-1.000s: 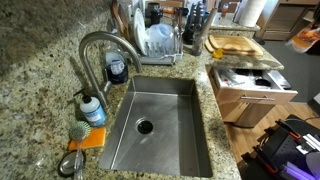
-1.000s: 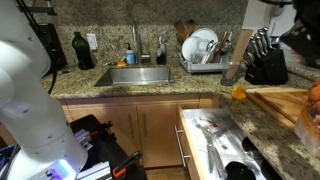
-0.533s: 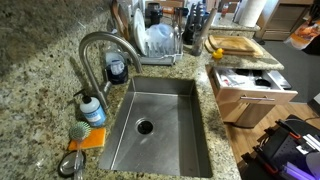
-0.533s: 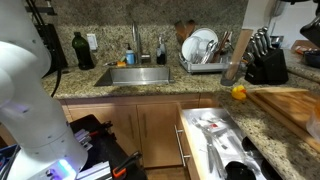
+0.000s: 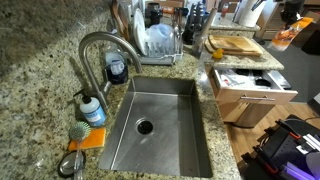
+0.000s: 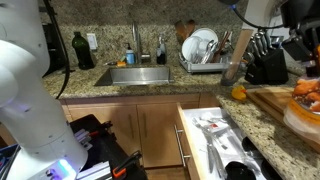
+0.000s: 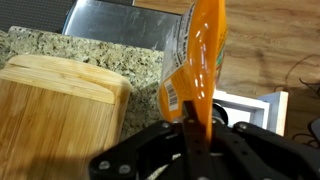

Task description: Place the orange pack inside the open drawer, take the pack out of the drawer and put it on the countertop

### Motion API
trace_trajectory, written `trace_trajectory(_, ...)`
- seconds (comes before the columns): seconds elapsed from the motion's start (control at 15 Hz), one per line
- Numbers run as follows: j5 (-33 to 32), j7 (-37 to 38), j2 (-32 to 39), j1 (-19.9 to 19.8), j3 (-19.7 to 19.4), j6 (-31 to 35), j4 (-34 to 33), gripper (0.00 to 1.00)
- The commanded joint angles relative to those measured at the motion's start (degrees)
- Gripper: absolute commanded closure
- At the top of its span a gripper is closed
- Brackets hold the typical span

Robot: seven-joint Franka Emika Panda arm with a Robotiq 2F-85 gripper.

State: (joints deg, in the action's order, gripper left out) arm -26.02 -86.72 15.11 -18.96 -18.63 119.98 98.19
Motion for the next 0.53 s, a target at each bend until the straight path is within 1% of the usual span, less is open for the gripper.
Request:
trace_trajectory(0.0,-1.51,0.21,1.88,-0.36,1.09,-2.02,-2.33,0.99)
trace_trajectory(0.2,-3.05,0.57,5.38,0.0,1.34,-3.91,-5.8,1.0)
trace_trajectory(0.33,0.44,0.93,6.83,-0.58,2.0,-6.1,-7.07,1.0)
trace_trajectory(0.4,1.73,3.75,7.94,-0.07,2.08,-7.59,-8.05,1.0)
trace_trajectory(0.47,2.2,6.11,8.26,0.3,2.17,-7.27,-7.92,1.0)
